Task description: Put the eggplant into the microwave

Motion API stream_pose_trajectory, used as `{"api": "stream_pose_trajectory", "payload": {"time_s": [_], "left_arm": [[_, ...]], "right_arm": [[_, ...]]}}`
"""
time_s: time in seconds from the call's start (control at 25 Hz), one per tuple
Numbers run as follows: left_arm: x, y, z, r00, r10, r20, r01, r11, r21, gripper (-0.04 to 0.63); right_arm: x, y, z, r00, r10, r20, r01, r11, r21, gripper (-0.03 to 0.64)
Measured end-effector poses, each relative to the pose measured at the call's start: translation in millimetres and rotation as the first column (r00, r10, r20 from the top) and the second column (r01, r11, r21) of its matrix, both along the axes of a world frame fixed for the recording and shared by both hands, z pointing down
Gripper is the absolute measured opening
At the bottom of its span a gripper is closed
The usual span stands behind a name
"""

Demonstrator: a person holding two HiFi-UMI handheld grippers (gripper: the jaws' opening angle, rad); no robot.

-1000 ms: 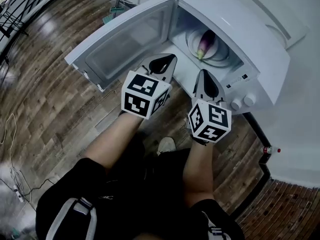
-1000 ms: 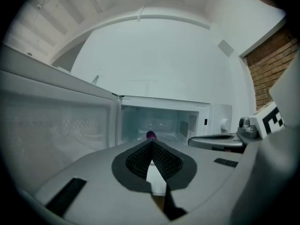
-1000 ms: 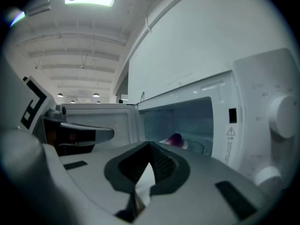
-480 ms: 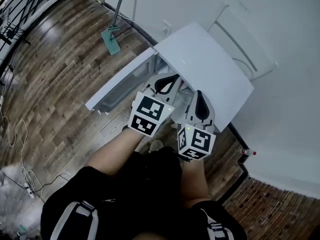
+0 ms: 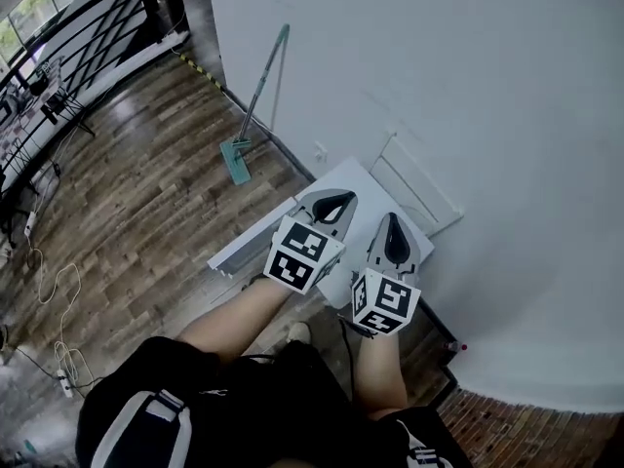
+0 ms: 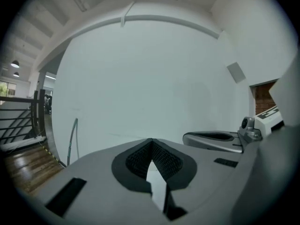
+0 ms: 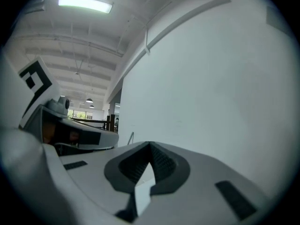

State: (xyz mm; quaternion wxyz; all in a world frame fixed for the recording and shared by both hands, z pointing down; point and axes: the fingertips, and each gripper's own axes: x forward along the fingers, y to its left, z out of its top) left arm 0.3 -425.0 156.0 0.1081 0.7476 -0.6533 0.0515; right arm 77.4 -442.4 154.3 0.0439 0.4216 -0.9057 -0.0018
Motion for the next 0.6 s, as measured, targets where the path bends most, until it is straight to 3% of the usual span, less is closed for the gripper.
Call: {"api": "stream_pose_trajectory", "payload": {"time_s": [0.32, 0.6], "left_arm": [[10, -1, -43, 0.999, -0.04, 0.021, 0.039, 0.998, 0.047, -0.002], [-1, -4, -32, 1.0, -0.027, 0.008, 0.027, 0.999, 0.017, -0.002]], "right_arm": [[16, -18, -46, 0.999, -0.012, 0.032, 0.01, 0.998, 0.068, 0.012], [2, -19, -42, 0.994, -0.058, 0.097, 0.059, 0.998, -0.007, 0.012]]}}
